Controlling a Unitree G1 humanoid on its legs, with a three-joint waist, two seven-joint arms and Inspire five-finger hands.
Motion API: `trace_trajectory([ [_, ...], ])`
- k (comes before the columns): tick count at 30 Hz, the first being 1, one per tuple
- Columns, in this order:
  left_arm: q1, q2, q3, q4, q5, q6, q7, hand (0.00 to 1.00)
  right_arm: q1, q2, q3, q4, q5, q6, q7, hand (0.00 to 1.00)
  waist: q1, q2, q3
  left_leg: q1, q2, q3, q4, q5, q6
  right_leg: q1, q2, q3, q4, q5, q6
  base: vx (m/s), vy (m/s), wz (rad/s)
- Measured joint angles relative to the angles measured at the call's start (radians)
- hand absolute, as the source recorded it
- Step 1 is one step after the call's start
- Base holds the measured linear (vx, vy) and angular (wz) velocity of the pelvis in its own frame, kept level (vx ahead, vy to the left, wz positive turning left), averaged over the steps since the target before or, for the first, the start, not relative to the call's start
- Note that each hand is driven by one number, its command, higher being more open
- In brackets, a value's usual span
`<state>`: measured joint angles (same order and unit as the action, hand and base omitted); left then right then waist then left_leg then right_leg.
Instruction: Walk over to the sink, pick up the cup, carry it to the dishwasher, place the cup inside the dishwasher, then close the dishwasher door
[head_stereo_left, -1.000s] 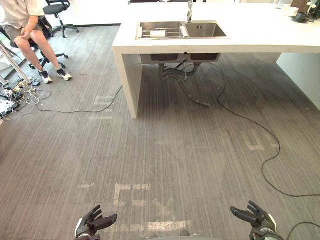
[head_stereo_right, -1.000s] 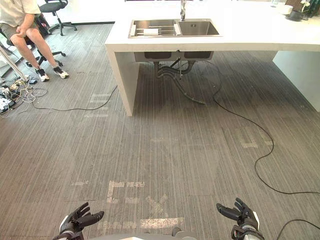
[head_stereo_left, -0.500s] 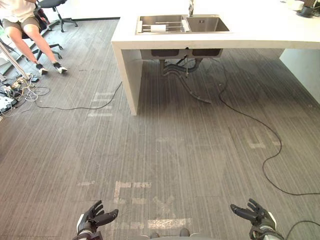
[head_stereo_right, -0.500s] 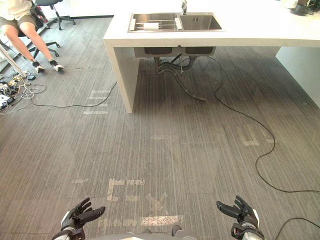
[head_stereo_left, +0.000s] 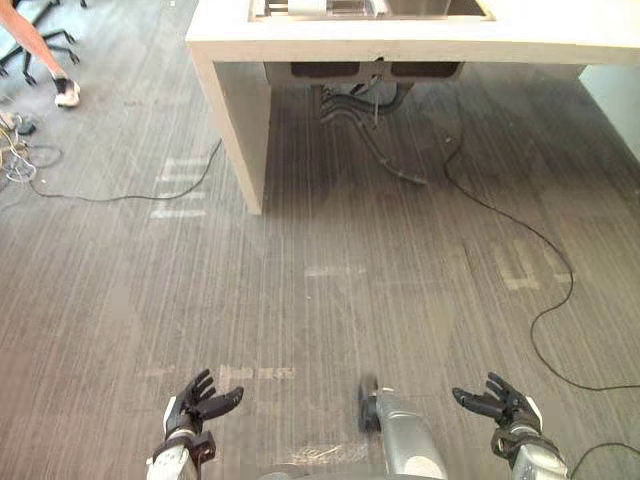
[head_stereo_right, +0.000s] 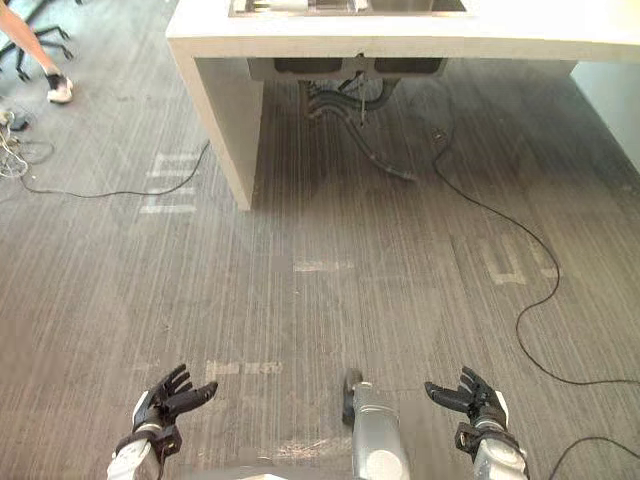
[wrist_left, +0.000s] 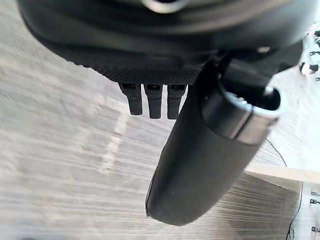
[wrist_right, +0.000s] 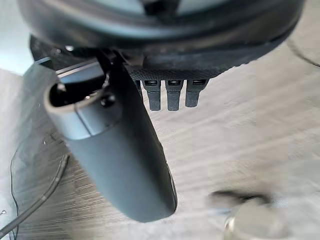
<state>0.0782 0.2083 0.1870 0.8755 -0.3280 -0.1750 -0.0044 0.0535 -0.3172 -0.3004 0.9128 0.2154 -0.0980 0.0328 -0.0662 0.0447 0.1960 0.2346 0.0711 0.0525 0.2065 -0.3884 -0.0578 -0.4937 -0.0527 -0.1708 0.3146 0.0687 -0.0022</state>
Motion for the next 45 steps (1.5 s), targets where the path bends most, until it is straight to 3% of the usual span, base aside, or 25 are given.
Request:
trace_trajectory([
  [2, -0.021, -0.018, 0.001, 0.014, 0.000, -0.001, 0.001, 0.90, -0.011, -0.002, 0.000, -0.008, 0.000, 0.000, -0.008, 0.90, -0.010, 0.023, 0.001, -0.041, 0.046, -0.024, 0.158, 0.021, -0.051, -0.003, 0.016, -0.032, 0.110, -0.060, -0.076, 0.66, -0.272, 0.32],
  [4, -0.026, -0.037, 0.005, 0.007, -0.001, -0.005, 0.001, 0.90, -0.008, 0.010, 0.023, -0.024, 0.001, 0.001, -0.008, 0.90, -0.002, 0.027, 0.005, -0.172, 0.094, -0.020, 0.490, 0.197, -0.057, 0.091, 0.046, -0.054, 0.088, -0.121, -0.103, 0.62, -0.281, 0.22],
  [6, -0.012, -0.044, 0.005, -0.021, -0.008, -0.005, -0.002, 0.90, 0.004, 0.050, 0.065, -0.059, 0.030, -0.004, -0.015, 0.90, 0.025, 0.019, 0.017, -0.334, 0.207, 0.035, 0.907, 0.203, -0.047, 0.315, 0.116, -0.062, -0.059, -0.140, -0.125, 0.67, -0.288, -0.02],
  [8, -0.012, -0.056, 0.004, -0.065, -0.016, -0.004, -0.001, 0.90, 0.006, 0.080, 0.072, -0.112, 0.041, -0.016, -0.021, 0.90, 0.053, -0.002, 0.030, -0.446, 0.237, 0.094, 1.008, 0.188, -0.024, 0.438, 0.127, -0.038, -0.134, -0.160, -0.153, 0.60, -0.228, -0.19],
  [11, -0.014, -0.081, 0.000, -0.137, -0.035, -0.008, 0.001, 0.90, -0.003, 0.099, 0.073, -0.146, 0.061, -0.025, -0.029, 0.90, 0.082, -0.008, 0.034, -0.615, 0.224, 0.167, 0.877, 0.164, 0.009, 0.554, 0.131, -0.012, -0.231, -0.184, -0.167, 0.46, -0.099, -0.13],
  [14, 0.026, -0.084, 0.000, -0.237, -0.036, -0.006, 0.010, 0.90, -0.002, 0.099, 0.070, -0.132, 0.062, -0.024, -0.039, 0.90, 0.111, -0.023, 0.044, -0.656, 0.092, 0.195, 0.336, 0.201, 0.006, 0.664, 0.101, 0.017, -0.266, -0.257, -0.140, 0.63, 0.062, -0.23],
  [15, 0.040, -0.091, 0.001, -0.277, -0.036, -0.005, 0.019, 0.90, -0.004, 0.097, 0.055, -0.118, 0.062, -0.025, -0.040, 0.90, 0.120, -0.021, 0.042, -0.646, 0.052, 0.170, 0.159, 0.256, -0.001, 0.680, 0.093, 0.033, -0.270, -0.280, -0.116, 0.45, 0.128, -0.47],
  [16, 0.057, -0.101, 0.009, -0.338, -0.039, -0.006, 0.039, 0.90, -0.005, 0.097, 0.044, -0.090, 0.062, -0.023, -0.045, 0.90, 0.142, -0.020, 0.039, -0.643, 0.020, 0.135, 0.088, 0.362, 0.025, 0.703, 0.083, 0.061, -0.267, -0.318, -0.088, 0.59, 0.194, -0.51],
  [17, 0.064, -0.101, 0.012, -0.370, -0.043, -0.005, 0.047, 0.90, -0.004, 0.099, 0.044, -0.079, 0.061, -0.023, -0.049, 0.90, 0.148, -0.032, 0.034, -0.645, 0.001, 0.125, 0.103, 0.397, 0.053, 0.708, 0.067, 0.072, -0.258, -0.339, -0.055, 0.62, 0.204, -0.39],
  [18, 0.067, -0.109, 0.023, -0.442, -0.045, -0.005, 0.052, 0.90, 0.004, 0.101, 0.042, -0.067, 0.060, -0.023, -0.049, 0.90, 0.145, -0.056, 0.029, -0.671, -0.029, 0.111, 0.179, 0.396, 0.097, 0.700, 0.035, 0.077, -0.192, -0.396, 0.006, 0.84, 0.221, -0.02],
  [20, 0.069, -0.118, 0.009, -0.555, -0.044, -0.004, 0.059, 0.90, 0.002, 0.104, 0.026, -0.033, 0.058, -0.021, -0.051, 0.90, 0.138, -0.062, 0.026, -0.674, -0.047, 0.113, 0.271, 0.300, 0.121, 0.620, 0.002, 0.097, 0.051, -0.421, 0.048, 0.79, 0.182, 0.15],
  [22, 0.057, -0.100, -0.021, -0.716, -0.044, -0.004, 0.074, 0.90, 0.024, 0.132, 0.028, -0.022, 0.055, -0.018, -0.051, 0.90, 0.108, -0.076, 0.027, -0.580, -0.081, 0.088, 0.291, 0.215, 0.139, 0.445, -0.052, 0.109, 0.561, -0.344, 0.255, 0.66, 0.140, 0.40],
  [23, 0.053, -0.101, -0.023, -0.756, -0.042, -0.004, 0.083, 0.90, 0.028, 0.138, 0.032, -0.024, 0.052, -0.015, -0.049, 0.90, 0.102, -0.077, 0.028, -0.543, -0.087, 0.081, 0.284, 0.199, 0.142, 0.411, -0.062, 0.110, 0.655, -0.349, 0.245, 0.66, 0.071, 0.33],
  [26, 0.055, -0.103, -0.026, -0.977, -0.042, -0.042, 0.121, 0.90, 0.055, 0.176, 0.071, -0.087, 0.025, -0.011, -0.025, 0.90, 0.090, -0.061, 0.024, -0.326, -0.048, 0.069, 0.181, 0.141, 0.124, 0.272, -0.076, 0.046, 0.767, -0.376, 0.128, 0.60, 0.003, -0.06],
  [27, 0.085, -0.117, -0.014, -1.052, -0.038, -0.084, 0.153, 0.90, 0.072, 0.190, 0.075, -0.127, 0.017, -0.018, -0.015, 0.90, 0.092, -0.054, 0.023, -0.260, -0.021, 0.068, 0.146, 0.124, 0.109, 0.215, -0.073, 0.000, 0.718, -0.390, 0.083, 0.52, -0.084, 0.03],
  [30, 0.083, -0.090, 0.001, -1.124, -0.043, -0.136, 0.155, 0.90, 0.078, 0.185, 0.075, -0.143, 0.017, -0.024, -0.006, 0.90, 0.078, -0.055, 0.022, -0.153, 0.015, 0.046, 0.078, 0.087, 0.064, 0.102, -0.083, -0.053, 0.444, -0.375, 0.060, 0.56, -0.183, 0.34],
  [31, 0.077, -0.089, 0.002, -1.129, -0.042, -0.137, 0.155, 0.90, 0.077, 0.182, 0.075, -0.143, 0.017, -0.024, -0.006, 0.90, 0.072, -0.057, 0.020, -0.138, 0.020, 0.038, 0.070, 0.077, 0.050, 0.091, -0.082, -0.049, 0.354, -0.350, 0.058, 0.64, -0.296, 0.57],
  [32, 0.064, -0.089, 0.000, -1.136, -0.039, -0.139, 0.157, 0.90, 0.082, 0.176, 0.075, -0.140, 0.017, -0.025, -0.003, 0.90, 0.068, -0.067, 0.015, -0.110, 0.024, 0.034, 0.064, 0.049, 0.022, 0.079, -0.078, -0.026, 0.178, -0.254, 0.053, 0.57, -0.278, 0.52],
  [33, 0.064, -0.106, -0.001, -1.130, -0.025, -0.140, 0.161, 0.90, 0.085, 0.158, 0.075, -0.113, 0.015, -0.024, -0.001, 0.90, 0.060, -0.048, 0.008, -0.080, 0.048, 0.019, 0.073, 0.017, -0.008, 0.101, -0.055, -0.021, 0.171, -0.125, 0.012, 0.58, -0.270, 0.30],
  [34, 0.071, -0.122, -0.005, -1.130, -0.023, -0.134, 0.161, 0.90, 0.078, 0.140, 0.074, -0.093, 0.012, -0.021, 0.001, 0.90, 0.066, -0.013, -0.008, -0.082, 0.090, 0.020, 0.078, 0.020, -0.019, 0.105, -0.024, -0.027, 0.187, -0.145, -0.007, 0.58, -0.255, 0.13],
  [36, 0.059, -0.121, -0.023, -1.132, -0.002, -0.134, 0.159, 0.90, 0.082, 0.132, 0.070, -0.095, -0.005, -0.020, 0.002, 0.90, 0.063, -0.010, -0.010, -0.069, 0.097, 0.019, 0.110, 0.074, -0.037, 0.116, -0.020, -0.029, 0.248, -0.211, -0.027, 0.53, -0.244, 0.12],
  [38, 0.054, -0.140, -0.061, -1.145, 0.011, -0.134, 0.148, 0.90, 0.109, 0.127, 0.072, -0.116, -0.005, -0.020, 0.004, 0.90, 0.051, 0.003, -0.012, -0.129, 0.134, -0.005, 0.313, 0.132, -0.062, 0.203, 0.002, -0.064, 0.203, -0.240, -0.039, 0.53, -0.269, 0.28],
  [39, 0.056, -0.151, -0.090, -1.159, 0.011, -0.134, 0.128, 0.90, 0.139, 0.130, 0.075, -0.157, -0.004, -0.020, 0.004, 0.90, 0.060, 0.003, -0.011, -0.227, 0.167, -0.026, 0.565, 0.206, -0.073, 0.295, 0.022, -0.069, 0.133, -0.245, -0.046, 0.32, -0.152, 0.06],
  [42, 0.057, -0.140, -0.128, -1.166, 0.013, -0.134, 0.099, 0.90, 0.175, 0.126, 0.075, -0.232, -0.003, -0.025, 0.002, 0.90, 0.079, 0.003, -0.016, -0.377, 0.216, 0.019, 0.766, 0.150, -0.063, 0.420, 0.036, -0.066, 0.032, -0.245, -0.046, 0.31, -0.084, -0.09],
  [45, 0.060, -0.127, -0.128, -1.196, 0.015, -0.134, 0.081, 0.90, 0.180, 0.123, 0.071, -0.242, 0.000, -0.039, 0.002, 0.90, 0.094, 0.010, -0.023, -0.472, 0.224, 0.054, 0.599, 0.098, -0.038, 0.464, 0.032, -0.044, -0.018, -0.247, -0.032, 0.19, 0.067, -0.23],
])
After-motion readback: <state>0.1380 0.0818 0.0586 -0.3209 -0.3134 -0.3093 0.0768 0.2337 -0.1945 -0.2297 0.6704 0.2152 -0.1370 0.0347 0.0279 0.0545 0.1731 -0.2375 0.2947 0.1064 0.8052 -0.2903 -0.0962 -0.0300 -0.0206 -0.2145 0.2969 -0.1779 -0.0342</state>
